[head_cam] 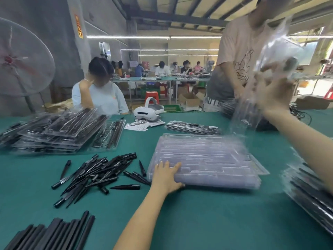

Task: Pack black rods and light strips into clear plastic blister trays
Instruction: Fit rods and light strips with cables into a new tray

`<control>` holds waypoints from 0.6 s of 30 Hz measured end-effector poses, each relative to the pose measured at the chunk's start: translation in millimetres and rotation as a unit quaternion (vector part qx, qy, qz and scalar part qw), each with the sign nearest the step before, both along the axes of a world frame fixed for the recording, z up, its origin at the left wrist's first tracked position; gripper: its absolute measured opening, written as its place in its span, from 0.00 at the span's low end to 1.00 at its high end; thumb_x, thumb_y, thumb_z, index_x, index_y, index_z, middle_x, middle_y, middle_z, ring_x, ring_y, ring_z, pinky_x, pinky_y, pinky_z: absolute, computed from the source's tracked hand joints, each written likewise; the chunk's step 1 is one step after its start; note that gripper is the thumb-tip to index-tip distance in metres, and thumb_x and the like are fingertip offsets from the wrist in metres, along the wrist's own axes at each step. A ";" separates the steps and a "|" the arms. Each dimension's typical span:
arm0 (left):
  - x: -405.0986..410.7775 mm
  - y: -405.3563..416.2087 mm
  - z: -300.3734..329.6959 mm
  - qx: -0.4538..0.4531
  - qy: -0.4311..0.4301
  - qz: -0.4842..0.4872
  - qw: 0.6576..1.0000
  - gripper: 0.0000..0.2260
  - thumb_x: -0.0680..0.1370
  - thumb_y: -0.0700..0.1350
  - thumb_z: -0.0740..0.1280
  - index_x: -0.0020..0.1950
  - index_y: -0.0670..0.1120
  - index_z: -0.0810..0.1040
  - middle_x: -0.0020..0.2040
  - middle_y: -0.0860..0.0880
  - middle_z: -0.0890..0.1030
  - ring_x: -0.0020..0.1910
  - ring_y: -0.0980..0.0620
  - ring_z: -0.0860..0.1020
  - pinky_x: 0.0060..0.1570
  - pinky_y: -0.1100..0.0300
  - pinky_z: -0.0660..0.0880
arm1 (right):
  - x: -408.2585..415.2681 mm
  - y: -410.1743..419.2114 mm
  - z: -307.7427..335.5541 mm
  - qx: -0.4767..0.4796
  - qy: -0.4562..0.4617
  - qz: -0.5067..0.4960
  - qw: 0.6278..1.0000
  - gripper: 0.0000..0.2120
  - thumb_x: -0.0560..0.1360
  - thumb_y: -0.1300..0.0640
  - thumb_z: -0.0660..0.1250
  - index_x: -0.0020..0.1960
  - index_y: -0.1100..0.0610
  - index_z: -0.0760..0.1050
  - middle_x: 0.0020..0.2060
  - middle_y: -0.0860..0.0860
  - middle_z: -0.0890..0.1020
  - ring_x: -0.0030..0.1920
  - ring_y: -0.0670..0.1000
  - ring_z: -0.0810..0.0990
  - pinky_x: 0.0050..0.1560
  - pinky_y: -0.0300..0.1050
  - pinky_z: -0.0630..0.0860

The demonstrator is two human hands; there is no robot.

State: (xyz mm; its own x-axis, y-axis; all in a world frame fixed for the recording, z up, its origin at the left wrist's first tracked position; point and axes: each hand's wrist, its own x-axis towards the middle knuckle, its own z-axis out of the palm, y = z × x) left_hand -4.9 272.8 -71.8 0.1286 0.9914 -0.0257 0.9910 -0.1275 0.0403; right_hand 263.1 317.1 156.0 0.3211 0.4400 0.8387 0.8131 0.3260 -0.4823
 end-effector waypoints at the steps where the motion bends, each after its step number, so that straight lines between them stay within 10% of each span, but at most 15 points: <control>1: -2.0 -0.9 3.4 -0.011 -0.020 -0.006 1.000 0.35 0.77 0.61 0.62 0.78 0.57 0.49 0.78 0.40 0.51 0.77 0.39 0.49 0.75 0.47 0.46 | -6.5 -11.7 -11.0 -0.004 -0.088 0.033 0.996 0.12 0.79 0.52 0.62 0.58 0.58 0.74 0.39 0.58 0.82 0.39 0.54 0.78 0.47 0.52 0.75; 5: -18.4 -21.3 8.1 0.055 -0.121 -0.053 0.990 0.28 0.81 0.52 0.59 0.78 0.53 0.51 0.79 0.47 0.51 0.78 0.49 0.45 0.73 0.52 0.34 | -59.9 -79.2 -97.4 -0.080 -0.445 0.104 0.886 0.08 0.76 0.52 0.68 0.53 0.54 0.77 0.39 0.55 0.83 0.36 0.57 0.82 0.33 0.45 0.73; 8: -49.2 -55.5 -6.5 0.107 -0.085 0.040 0.990 0.24 0.83 0.48 0.50 0.79 0.49 0.49 0.79 0.50 0.49 0.78 0.50 0.42 0.71 0.48 0.31 | -90.0 -123.4 -169.7 -0.273 -0.553 0.155 0.772 0.12 0.79 0.52 0.58 0.60 0.53 0.71 0.51 0.56 0.81 0.49 0.60 0.81 0.39 0.46 0.67; 10: -80.5 -81.0 -11.4 0.087 -0.021 0.093 0.992 0.24 0.83 0.45 0.49 0.79 0.45 0.48 0.79 0.50 0.48 0.78 0.50 0.43 0.72 0.46 0.34 | -96.7 -151.2 -192.1 -0.253 -0.604 0.172 0.736 0.15 0.71 0.48 0.71 0.54 0.52 0.77 0.41 0.56 0.82 0.39 0.56 0.83 0.32 0.43 0.66; 13: -127.6 -113.5 2.2 0.113 -0.024 0.126 0.985 0.23 0.82 0.42 0.53 0.78 0.45 0.55 0.78 0.50 0.54 0.78 0.51 0.49 0.75 0.49 0.40 | -86.8 -173.7 -194.9 -0.151 -0.565 0.195 0.787 0.23 0.44 0.53 0.84 0.38 0.50 0.83 0.22 0.52 0.74 0.20 0.49 0.74 0.18 0.34 0.61; 18: -188.0 -170.7 26.1 0.131 -0.053 0.220 0.965 0.12 0.78 0.43 0.60 0.56 0.49 0.80 0.57 0.50 0.80 0.60 0.49 0.75 0.60 0.55 0.66 | -64.2 -209.8 -213.8 0.038 -0.516 0.238 0.822 0.13 0.74 0.55 0.61 0.53 0.50 0.82 0.35 0.51 0.81 0.29 0.52 0.78 0.26 0.40 0.75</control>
State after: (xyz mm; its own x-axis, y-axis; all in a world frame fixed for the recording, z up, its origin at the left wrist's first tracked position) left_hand -192.9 102.2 -45.7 -0.3191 0.9211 0.2231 0.9433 0.2860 0.1685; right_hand 199.0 107.4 -57.8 -0.7713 0.2435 0.5880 0.5487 0.7225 0.4206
